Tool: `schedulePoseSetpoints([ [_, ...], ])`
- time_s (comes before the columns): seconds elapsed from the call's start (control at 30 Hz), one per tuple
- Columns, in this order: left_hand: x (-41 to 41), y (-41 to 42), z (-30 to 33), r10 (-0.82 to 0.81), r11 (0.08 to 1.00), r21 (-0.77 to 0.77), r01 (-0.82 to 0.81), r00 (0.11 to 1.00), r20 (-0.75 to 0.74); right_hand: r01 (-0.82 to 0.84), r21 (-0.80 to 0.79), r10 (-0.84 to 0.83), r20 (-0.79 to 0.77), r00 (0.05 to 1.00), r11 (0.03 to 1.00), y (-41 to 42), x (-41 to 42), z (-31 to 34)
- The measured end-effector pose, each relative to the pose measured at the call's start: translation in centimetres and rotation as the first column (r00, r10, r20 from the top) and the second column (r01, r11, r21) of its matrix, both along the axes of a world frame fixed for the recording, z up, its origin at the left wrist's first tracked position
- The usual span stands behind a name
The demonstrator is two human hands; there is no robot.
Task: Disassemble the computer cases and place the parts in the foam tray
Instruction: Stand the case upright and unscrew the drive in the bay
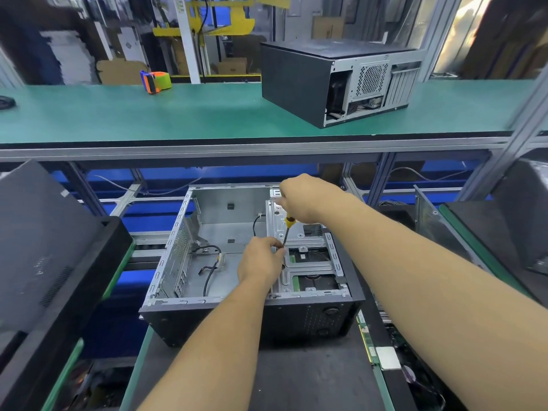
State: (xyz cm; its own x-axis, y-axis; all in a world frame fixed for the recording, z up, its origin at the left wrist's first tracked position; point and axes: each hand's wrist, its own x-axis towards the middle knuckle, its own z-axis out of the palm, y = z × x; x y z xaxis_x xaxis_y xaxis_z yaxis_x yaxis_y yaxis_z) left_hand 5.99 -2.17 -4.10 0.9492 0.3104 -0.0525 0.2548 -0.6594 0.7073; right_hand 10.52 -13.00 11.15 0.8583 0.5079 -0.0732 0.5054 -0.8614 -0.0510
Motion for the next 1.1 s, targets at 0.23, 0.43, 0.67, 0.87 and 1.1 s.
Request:
schedulePoseSetpoints([
  [0.23, 0.02, -0.5, 0.0, 0.045, 0.999, -0.007, -0.045, 0.999, -0.006, -0.073, 0.121, 0.087, -0.115, 0.99, 0.99, -0.23, -0.23, 0.3],
  [0.43, -0.25, -0.84, -0.18, 0.065, 0.998, 0.0, -0.065, 0.998, 0.022, 0.019, -0.034, -0.017, 0.063, 0.998, 0.999, 0.15, -0.09, -0.21],
  [0.67, -0.38, -0.89, -0.34, 0.058, 0.997, 0.043, -0.061, 0.997, 0.049, -0.057, 0.108, 0.071, -0.135, 0.988, 0.993, 0.24, -0.42, 0.43],
  [0.87, -0.33, -0.82, -0.76, 0.047, 0.997, 0.063, -0.051, 0.997, 0.059, -0.001, -0.016, 0.001, 0.007, 1.0, 1.0, 0.66, -0.29, 0.31],
  [1.1, -0.23, -0.89, -0.89, 0.05, 0.994, 0.095, -0.056, 0.996, 0.068, -0.004, 0.057, 0.01, -0.099, 0.995, 0.998, 0.28, -0.43, 0.35],
])
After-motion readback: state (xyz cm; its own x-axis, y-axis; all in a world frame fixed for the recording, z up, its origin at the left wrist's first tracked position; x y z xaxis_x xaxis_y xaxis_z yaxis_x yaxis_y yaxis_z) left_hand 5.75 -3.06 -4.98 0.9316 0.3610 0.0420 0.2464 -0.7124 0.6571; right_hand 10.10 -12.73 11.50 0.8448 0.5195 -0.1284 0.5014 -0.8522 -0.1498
